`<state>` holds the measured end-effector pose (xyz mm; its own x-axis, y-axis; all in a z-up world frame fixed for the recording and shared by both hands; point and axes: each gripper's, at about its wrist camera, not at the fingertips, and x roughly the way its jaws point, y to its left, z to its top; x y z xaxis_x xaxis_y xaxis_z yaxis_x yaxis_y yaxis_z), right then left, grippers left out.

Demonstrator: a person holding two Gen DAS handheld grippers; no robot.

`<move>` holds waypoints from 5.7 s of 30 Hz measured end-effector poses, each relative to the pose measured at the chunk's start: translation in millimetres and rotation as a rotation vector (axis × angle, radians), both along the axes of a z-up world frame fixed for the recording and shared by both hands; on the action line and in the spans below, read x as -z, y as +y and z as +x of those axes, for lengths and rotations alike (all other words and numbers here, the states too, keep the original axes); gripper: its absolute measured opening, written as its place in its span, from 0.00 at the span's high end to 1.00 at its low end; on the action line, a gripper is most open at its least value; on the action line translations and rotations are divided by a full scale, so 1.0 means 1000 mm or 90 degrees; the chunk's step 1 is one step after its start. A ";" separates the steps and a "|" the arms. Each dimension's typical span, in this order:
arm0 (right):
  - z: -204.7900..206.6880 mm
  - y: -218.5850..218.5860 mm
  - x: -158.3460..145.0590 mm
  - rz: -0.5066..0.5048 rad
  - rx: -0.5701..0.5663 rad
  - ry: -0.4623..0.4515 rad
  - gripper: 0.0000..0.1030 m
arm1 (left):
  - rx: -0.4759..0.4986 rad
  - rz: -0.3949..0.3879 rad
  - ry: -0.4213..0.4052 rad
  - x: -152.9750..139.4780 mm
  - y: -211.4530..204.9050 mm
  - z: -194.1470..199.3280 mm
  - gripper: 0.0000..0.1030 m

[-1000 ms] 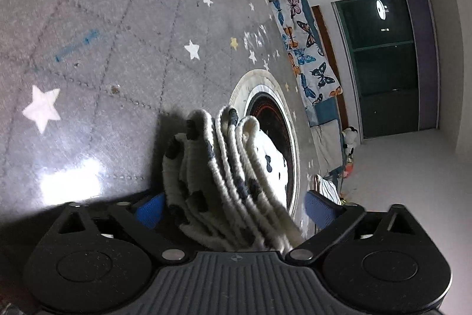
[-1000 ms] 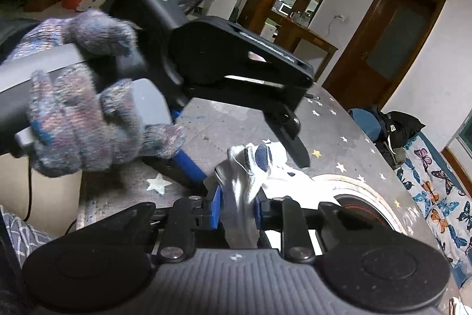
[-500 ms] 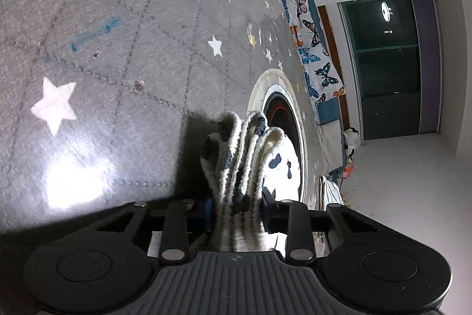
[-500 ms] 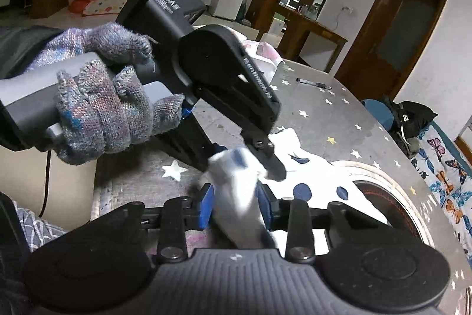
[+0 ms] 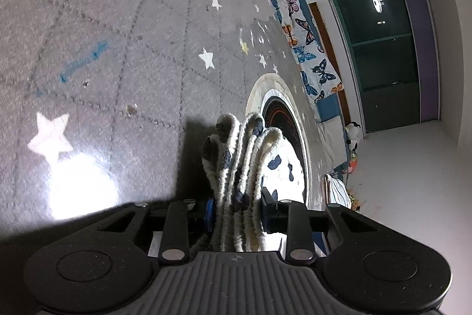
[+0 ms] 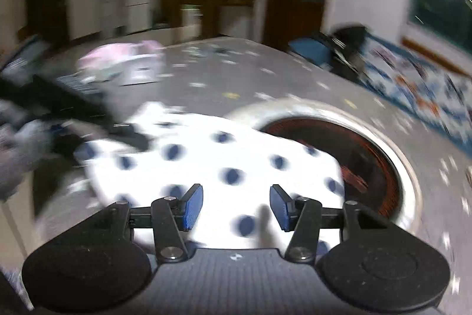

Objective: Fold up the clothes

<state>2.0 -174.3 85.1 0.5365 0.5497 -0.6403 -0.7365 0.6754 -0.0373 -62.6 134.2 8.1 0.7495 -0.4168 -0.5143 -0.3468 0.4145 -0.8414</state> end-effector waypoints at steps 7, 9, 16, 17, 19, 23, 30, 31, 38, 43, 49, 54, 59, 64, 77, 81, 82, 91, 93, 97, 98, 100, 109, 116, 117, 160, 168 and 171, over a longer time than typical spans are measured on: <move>0.044 -0.030 0.018 0.052 0.110 0.064 0.50 | 0.010 0.024 -0.001 -0.005 -0.001 0.003 0.69; 0.055 -0.037 0.023 0.068 0.135 0.082 0.50 | 0.013 0.029 -0.001 -0.005 -0.002 0.004 0.69; 0.074 -0.053 0.036 0.127 0.175 0.144 0.53 | 0.030 0.058 -0.003 -0.009 -0.002 0.011 0.69; 0.074 -0.054 0.037 0.135 0.174 0.149 0.53 | 0.032 0.063 -0.004 -0.010 -0.003 0.012 0.69; 0.074 -0.055 0.038 0.150 0.174 0.161 0.66 | 0.036 0.072 -0.003 -0.012 -0.004 0.013 0.69; 0.069 -0.057 0.036 0.171 0.180 0.169 0.85 | 0.043 0.092 -0.001 -0.017 -0.007 0.016 0.69; 0.044 -0.075 0.014 0.207 0.188 0.114 0.94 | 0.076 0.122 -0.020 -0.035 -0.025 0.025 0.71; 0.041 -0.081 0.011 0.210 0.193 0.107 0.94 | 0.085 0.124 -0.023 -0.038 -0.030 0.029 0.71; 0.030 -0.130 -0.007 0.198 0.261 0.057 0.94 | 0.164 0.133 -0.037 -0.050 -0.078 0.058 0.71; 0.029 -0.172 -0.018 0.182 0.318 0.026 0.94 | 0.226 0.143 -0.044 -0.056 -0.129 0.088 0.71; 0.037 -0.215 -0.024 0.159 0.374 0.005 0.94 | 0.280 0.159 -0.049 -0.062 -0.180 0.121 0.71; 0.047 -0.244 -0.024 0.137 0.410 -0.003 0.94 | 0.312 0.178 -0.059 -0.066 -0.216 0.140 0.71; 0.056 -0.265 -0.018 0.118 0.437 -0.004 0.94 | 0.338 0.193 -0.051 -0.061 -0.244 0.154 0.71; 0.062 -0.278 -0.010 0.093 0.457 0.000 0.93 | 0.359 0.216 -0.038 -0.052 -0.262 0.160 0.71; 0.062 -0.291 0.001 0.067 0.475 -0.007 0.59 | 0.362 0.275 -0.047 -0.052 -0.267 0.155 0.51; 0.063 -0.285 0.002 0.076 0.460 -0.002 0.48 | 0.353 0.289 -0.056 -0.055 -0.262 0.151 0.48; 0.064 -0.283 0.002 0.080 0.456 0.001 0.47 | 0.350 0.297 -0.060 -0.056 -0.261 0.151 0.46; 0.094 -0.257 0.010 0.085 0.421 0.039 0.44 | 0.335 0.316 -0.071 -0.061 -0.255 0.157 0.43; 0.102 -0.252 0.014 0.082 0.419 0.047 0.43 | 0.338 0.320 -0.066 -0.059 -0.255 0.161 0.43; 0.118 -0.243 0.021 0.076 0.417 0.062 0.41 | 0.342 0.335 -0.059 -0.054 -0.257 0.170 0.43; 0.122 -0.241 0.023 0.075 0.416 0.066 0.40 | 0.343 0.339 -0.056 -0.053 -0.257 0.171 0.43; 0.126 -0.239 0.025 0.073 0.416 0.068 0.36 | 0.344 0.340 -0.051 -0.050 -0.257 0.173 0.43; 0.111 -0.236 0.015 0.067 0.414 0.041 0.09 | 0.346 0.373 -0.074 -0.056 -0.256 0.162 0.29; 0.083 -0.232 0.006 0.061 0.414 0.018 0.00 | 0.349 0.402 -0.102 -0.064 -0.255 0.144 0.18; 0.079 -0.231 0.005 0.059 0.414 0.015 0.00 | 0.348 0.407 -0.107 -0.065 -0.255 0.141 0.15; -0.051 -0.198 0.007 0.062 0.490 -0.068 0.00 | 0.377 0.514 -0.245 -0.081 -0.247 0.060 0.00; -0.063 -0.191 0.016 0.079 0.495 -0.048 0.00 | 0.393 0.546 -0.238 -0.072 -0.246 0.052 0.00; -0.066 -0.190 0.016 0.085 0.500 -0.041 0.00 | 0.394 0.555 -0.234 -0.069 -0.244 0.050 0.00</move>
